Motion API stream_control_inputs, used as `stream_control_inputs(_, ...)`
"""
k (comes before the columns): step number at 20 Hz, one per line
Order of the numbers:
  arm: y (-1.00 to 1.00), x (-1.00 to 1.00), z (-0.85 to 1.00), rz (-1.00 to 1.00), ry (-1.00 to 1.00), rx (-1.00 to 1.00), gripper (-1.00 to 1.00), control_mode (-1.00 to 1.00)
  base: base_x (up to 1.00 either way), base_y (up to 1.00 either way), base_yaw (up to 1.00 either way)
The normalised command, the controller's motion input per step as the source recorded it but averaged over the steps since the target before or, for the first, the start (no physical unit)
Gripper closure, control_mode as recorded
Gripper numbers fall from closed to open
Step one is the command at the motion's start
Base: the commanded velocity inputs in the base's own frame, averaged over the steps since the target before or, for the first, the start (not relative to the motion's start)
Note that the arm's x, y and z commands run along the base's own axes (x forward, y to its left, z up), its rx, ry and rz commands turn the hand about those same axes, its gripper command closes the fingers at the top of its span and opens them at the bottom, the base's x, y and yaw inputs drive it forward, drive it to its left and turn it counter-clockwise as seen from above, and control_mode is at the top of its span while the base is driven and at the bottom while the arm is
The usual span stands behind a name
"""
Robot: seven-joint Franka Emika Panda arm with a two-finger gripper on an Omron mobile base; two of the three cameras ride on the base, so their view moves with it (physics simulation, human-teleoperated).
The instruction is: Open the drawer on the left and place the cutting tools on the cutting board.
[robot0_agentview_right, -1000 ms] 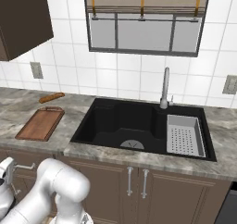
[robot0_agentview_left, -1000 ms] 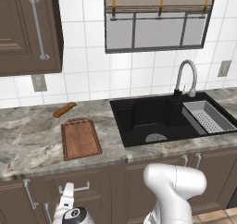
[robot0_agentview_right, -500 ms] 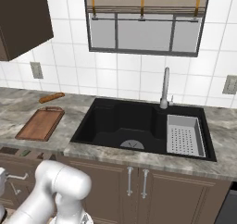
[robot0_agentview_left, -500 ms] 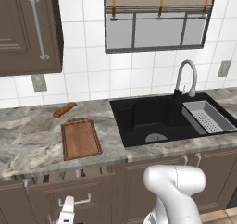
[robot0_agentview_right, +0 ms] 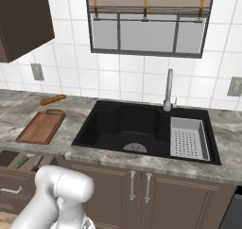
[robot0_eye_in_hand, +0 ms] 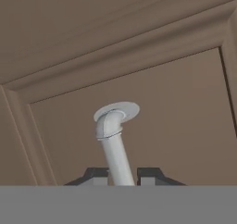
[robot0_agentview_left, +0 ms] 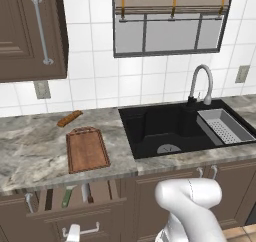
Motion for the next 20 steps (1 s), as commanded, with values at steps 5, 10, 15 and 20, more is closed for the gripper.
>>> stream_control_inputs(5, 0.00, -0.06, -0.02, 0.00, 0.06, 0.00, 1.00, -1.00, 0.00, 0.00, 0.00)
stream_control_inputs(10, 0.00, -0.03, 0.00, 0.00, 0.00, 0.00, 1.00, -1.00, 0.00, 0.00, 0.00)
stream_control_inputs(15, 0.00, -0.02, 0.00, 0.00, 0.02, 0.00, 1.00, -1.00, 0.00, 0.00, 0.00)
stream_control_inputs(20, 0.00, -0.17, 0.00, 0.00, 0.06, 0.00, 1.00, -1.00, 0.00, 0.00, 0.00)
